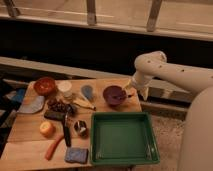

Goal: Place fork in plastic cup

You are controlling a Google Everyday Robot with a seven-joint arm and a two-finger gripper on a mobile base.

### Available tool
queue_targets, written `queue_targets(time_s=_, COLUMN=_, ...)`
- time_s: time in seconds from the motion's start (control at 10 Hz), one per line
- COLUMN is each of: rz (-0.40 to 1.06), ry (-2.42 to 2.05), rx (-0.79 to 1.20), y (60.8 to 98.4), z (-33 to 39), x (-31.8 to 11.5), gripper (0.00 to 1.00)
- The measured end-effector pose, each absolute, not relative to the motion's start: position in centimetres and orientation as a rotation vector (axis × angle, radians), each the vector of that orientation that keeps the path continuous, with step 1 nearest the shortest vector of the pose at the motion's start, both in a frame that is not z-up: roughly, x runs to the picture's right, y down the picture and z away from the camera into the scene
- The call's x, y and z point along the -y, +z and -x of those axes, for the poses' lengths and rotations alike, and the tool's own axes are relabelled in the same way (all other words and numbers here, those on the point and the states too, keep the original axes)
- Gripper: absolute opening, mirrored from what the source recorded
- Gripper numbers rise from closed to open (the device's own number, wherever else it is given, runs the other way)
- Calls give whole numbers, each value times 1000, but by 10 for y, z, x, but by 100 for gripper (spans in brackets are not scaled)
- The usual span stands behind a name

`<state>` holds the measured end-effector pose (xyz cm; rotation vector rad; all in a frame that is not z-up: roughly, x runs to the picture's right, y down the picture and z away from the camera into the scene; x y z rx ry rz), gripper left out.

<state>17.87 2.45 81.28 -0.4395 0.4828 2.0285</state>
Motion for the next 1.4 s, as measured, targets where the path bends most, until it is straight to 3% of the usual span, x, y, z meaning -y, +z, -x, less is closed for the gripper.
queue_targets(time_s=0.3, rz=511, ry=2027, rx=-480, y=848, z=-160, x=-23, gripper=80)
queue_targets(time_s=1.4, rz=520, ry=2017, rx=-484, y=873, z=-155, x=-30, gripper=80)
